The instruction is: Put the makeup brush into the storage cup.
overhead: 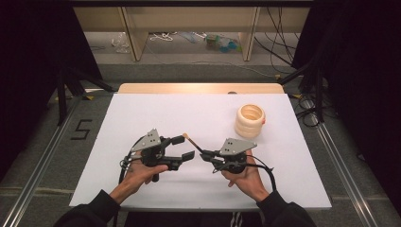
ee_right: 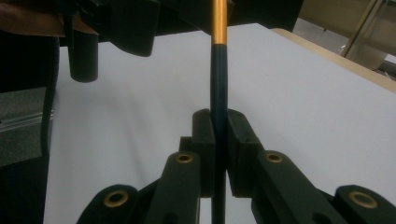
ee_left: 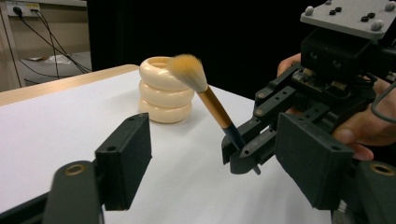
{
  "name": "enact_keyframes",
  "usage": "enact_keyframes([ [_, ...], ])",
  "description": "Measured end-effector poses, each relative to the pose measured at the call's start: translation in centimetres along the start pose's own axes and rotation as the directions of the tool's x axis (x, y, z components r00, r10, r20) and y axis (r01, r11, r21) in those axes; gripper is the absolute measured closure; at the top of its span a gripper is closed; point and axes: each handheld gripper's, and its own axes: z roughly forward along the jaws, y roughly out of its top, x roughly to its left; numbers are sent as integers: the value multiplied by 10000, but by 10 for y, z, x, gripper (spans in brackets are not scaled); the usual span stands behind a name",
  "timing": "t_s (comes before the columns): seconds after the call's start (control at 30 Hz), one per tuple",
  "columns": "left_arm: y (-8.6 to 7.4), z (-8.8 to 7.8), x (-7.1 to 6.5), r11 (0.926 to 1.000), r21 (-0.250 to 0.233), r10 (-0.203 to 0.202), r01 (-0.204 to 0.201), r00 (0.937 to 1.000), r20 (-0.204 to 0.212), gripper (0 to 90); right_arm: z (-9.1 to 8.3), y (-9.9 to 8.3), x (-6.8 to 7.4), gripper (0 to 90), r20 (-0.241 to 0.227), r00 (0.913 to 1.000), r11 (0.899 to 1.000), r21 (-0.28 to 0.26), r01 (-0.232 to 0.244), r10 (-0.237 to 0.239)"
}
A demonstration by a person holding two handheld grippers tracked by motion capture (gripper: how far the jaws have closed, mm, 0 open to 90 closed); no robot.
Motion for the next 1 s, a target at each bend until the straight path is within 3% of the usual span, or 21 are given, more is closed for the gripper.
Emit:
enact_keyframes([
  [0.33, -1, 3, -2, 9996, -24, -271, 271, 9995, 191, 364, 4, 2, 4, 836, -111, 9999, 9998, -170, 100, -102],
  [0.83, -1, 4, -4, 9997, -114, -231, 237, 9984, 508, 517, 8, 4, 9, 836, -287, 9994, 9992, -359, 184, -195],
  [0.87, -1, 4, -4, 9991, -126, -386, 394, 9977, 564, 529, 7, 5, 9, 836, -347, 9991, 9993, -299, 221, -231],
  [0.93, 0, 4, -2, 9998, -147, -154, 166, 9969, 768, 555, 7, 5, 10, 837, -382, 9990, 9994, -290, 198, -209],
  [1.0, -1, 4, -4, 9990, -137, -415, 426, 9966, 717, 573, 7, 5, 10, 837, -401, 9989, 9993, -317, 222, -234],
])
